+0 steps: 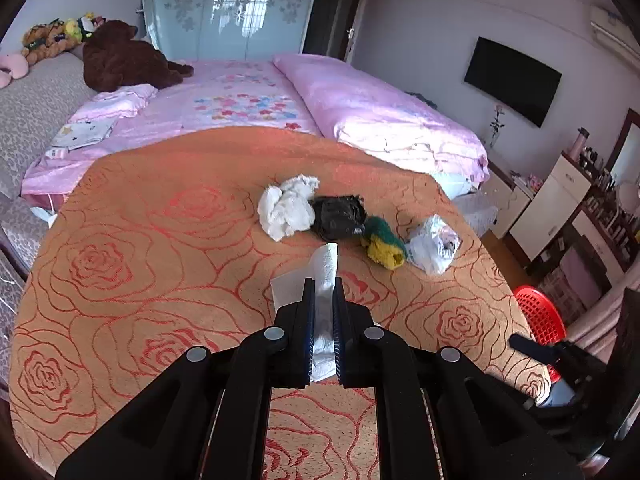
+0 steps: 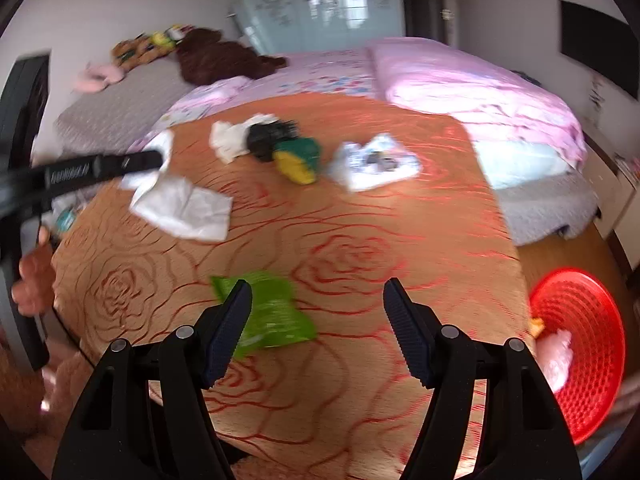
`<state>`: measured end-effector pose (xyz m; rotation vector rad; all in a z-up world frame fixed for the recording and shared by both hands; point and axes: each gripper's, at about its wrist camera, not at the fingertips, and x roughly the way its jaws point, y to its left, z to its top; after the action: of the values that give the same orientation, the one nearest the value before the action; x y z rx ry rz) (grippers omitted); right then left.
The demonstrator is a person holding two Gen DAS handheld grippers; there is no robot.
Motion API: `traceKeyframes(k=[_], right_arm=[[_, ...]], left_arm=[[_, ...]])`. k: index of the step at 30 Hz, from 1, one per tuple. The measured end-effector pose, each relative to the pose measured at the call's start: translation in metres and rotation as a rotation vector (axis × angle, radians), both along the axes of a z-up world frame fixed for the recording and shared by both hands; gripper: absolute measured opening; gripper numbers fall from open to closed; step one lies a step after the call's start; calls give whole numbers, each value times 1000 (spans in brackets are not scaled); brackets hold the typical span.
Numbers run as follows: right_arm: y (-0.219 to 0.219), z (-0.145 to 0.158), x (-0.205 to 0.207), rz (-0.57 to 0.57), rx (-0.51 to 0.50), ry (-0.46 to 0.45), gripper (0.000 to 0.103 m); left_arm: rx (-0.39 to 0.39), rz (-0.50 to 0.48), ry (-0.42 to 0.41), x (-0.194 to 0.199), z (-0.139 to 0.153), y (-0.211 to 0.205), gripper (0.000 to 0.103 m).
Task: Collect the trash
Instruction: 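Grasp the white tissue with the left tool while the right tool grasps the green snack packet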
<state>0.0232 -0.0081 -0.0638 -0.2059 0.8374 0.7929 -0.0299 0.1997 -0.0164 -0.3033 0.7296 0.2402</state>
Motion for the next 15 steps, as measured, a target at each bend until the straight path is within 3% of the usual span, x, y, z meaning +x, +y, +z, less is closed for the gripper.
traceKeyframes(k=[9, 15], right_arm=[[29, -14, -17, 106, -48, -3, 65], [36, -24, -16, 135, -84, 10, 45]], left_arm=[[8, 4, -33, -7, 12, 2, 8], [7, -2, -41, -7, 14, 1, 8]])
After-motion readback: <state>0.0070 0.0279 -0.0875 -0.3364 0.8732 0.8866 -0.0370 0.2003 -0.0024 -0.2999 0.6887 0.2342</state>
